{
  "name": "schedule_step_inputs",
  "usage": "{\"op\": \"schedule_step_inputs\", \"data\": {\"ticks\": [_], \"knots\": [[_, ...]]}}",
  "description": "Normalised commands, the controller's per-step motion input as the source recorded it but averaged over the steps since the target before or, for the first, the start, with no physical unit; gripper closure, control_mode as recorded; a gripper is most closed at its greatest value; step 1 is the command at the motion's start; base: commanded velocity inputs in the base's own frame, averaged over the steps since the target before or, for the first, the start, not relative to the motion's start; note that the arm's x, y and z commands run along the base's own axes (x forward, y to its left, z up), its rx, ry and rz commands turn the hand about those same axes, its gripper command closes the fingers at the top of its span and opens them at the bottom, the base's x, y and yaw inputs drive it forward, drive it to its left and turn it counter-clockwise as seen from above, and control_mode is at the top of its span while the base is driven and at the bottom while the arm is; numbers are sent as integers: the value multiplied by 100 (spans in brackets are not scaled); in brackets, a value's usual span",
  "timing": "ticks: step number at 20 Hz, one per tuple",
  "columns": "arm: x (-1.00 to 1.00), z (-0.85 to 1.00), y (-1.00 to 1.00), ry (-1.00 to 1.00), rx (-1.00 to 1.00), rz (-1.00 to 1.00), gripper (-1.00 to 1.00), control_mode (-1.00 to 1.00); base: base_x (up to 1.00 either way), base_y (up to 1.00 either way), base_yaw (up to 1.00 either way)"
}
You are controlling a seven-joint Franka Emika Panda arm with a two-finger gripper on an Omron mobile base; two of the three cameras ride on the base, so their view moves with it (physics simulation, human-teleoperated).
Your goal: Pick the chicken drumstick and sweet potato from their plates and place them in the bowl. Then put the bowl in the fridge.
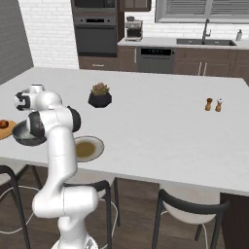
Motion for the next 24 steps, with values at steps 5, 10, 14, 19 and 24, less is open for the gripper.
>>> {"op": "schedule_step_inputs", "data": {"ticks": [5, 10, 14, 19, 24], "knots": [[-1, 0, 27, 0, 0, 0, -100, -100, 0, 0, 0], [-25, 0, 0, -2, -1, 0, -100, -100, 0, 0, 0], [-60, 33, 0, -9, 0, 0, -100, -100, 0, 0, 0], [-96, 80, -37, -3, 1, 0, -100, -100, 0, 0, 0], [-100, 29, -90, -3, 0, 10, -100, -100, 0, 0, 0]]}}
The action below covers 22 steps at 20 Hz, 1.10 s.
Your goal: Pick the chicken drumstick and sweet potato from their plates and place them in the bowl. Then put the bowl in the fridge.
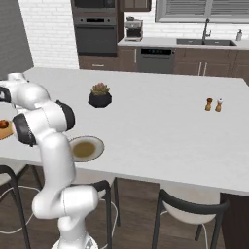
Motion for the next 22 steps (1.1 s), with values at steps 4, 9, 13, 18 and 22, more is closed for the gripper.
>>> {"op": "schedule_step_inputs", "data": {"ticks": [4, 9, 13, 18, 22], "knots": [[-99, 28, -89, -5, 0, 20, -100, -100, 0, 0, 0], [-61, 4, -41, -1, 0, 10, -100, -100, 0, 0, 0], [0, 0, 0, 0, 0, 0, -100, -100, 0, 0, 0], [-6, 0, 14, 0, 0, 0, -100, 100, -1, 49, 0], [0, 0, 0, 0, 0, 0, -100, 100, 0, 100, 0]]}}
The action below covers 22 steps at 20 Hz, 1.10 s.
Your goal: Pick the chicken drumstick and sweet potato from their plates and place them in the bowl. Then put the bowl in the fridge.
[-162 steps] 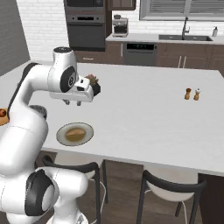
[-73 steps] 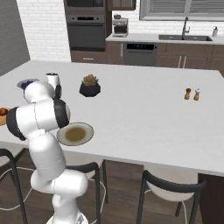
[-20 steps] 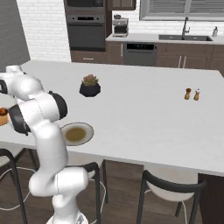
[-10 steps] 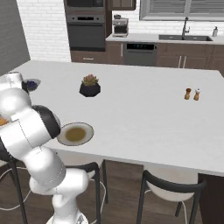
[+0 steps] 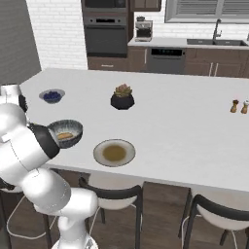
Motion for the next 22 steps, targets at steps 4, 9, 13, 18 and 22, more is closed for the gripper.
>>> {"op": "schedule_step_inputs", "data": {"ticks": [4, 9, 13, 18, 22], "knots": [[0, 0, 0, 0, 0, 0, -100, 100, 17, 64, 0], [0, 0, 0, 0, 0, 0, -100, 100, 59, 13, 0], [0, 0, 0, 0, 0, 0, -100, 100, 46, 9, 1], [34, -7, 10, -1, 0, 4, -100, -100, 0, 0, 0], [100, -1, 3, -5, 0, 3, -100, -100, 0, 0, 0]]}}
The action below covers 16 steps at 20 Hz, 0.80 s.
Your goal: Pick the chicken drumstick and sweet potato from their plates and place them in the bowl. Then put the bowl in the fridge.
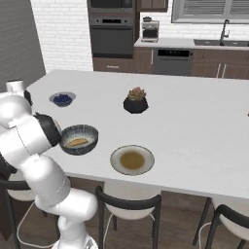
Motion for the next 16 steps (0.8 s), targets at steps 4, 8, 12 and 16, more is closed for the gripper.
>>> {"op": "schedule_step_inputs", "data": {"ticks": [4, 8, 12, 16], "knots": [[96, 0, 2, -12, 0, 0, -100, -100, 0, 0, 0], [64, -13, 44, -9, 1, -1, -100, -100, 0, 0, 0], [52, -27, 62, -15, 5, -6, -100, -100, 0, 0, 0], [39, -24, 23, -6, 7, -8, -100, -100, 0, 0, 0]]}}
